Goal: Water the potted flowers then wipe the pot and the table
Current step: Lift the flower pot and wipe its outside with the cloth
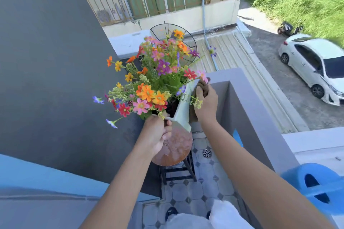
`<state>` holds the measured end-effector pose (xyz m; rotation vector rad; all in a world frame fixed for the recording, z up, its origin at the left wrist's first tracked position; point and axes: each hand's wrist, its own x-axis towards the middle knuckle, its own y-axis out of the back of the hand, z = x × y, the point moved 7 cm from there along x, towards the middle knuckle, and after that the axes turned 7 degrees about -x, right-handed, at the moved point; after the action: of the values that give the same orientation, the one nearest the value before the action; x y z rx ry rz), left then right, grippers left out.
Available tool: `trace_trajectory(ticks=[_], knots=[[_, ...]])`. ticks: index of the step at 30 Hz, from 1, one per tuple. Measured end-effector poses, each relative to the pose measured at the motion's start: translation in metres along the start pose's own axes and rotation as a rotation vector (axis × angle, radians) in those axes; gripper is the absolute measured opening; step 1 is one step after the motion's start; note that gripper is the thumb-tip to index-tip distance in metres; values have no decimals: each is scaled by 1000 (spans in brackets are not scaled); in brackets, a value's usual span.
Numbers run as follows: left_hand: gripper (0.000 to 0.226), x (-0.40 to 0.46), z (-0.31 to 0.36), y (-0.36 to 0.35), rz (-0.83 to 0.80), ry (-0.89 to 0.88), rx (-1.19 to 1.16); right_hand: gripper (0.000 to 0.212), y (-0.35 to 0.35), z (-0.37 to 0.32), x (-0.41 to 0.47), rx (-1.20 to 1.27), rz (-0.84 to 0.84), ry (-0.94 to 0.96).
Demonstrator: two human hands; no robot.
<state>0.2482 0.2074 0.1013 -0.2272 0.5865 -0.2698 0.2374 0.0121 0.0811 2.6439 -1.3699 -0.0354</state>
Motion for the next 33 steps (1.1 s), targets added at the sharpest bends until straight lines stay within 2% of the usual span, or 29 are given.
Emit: trace_trajectory(ticks=[4,7,11,15,19,23,26,28,29,31,33], knots=[[24,6,-2,1,-1,-10,22,27,-4,-41,7,-40,-54,102],[22,10,3,0,-7,1,-29,8,-8,-52,-12,5,-119,181],[25,16,17,0,0,17,-122,11,-14,-43,-63,-21,-206,311],[20,16,22,1,22,-12,-60,11,-13,-19,-90,-84,-239,358],[23,13,15,-4,5,-7,0,14,-7,-28,-76,-16,-137,276],[21,8,15,-5,-56,-22,93,11,8,-42,-25,32,10,183],[24,7,21,0,-77,-47,173,8,26,-54,13,39,39,139],[27,8,30,4,-74,-60,213,23,27,-48,41,-49,-64,12],[29,10,35,6,-74,-62,230,27,21,-41,49,-46,-175,-99],[29,13,46,10,-89,-61,259,24,9,-28,49,-9,-373,-290],[30,16,57,13,-109,-59,286,22,7,-22,46,72,-437,-366]])
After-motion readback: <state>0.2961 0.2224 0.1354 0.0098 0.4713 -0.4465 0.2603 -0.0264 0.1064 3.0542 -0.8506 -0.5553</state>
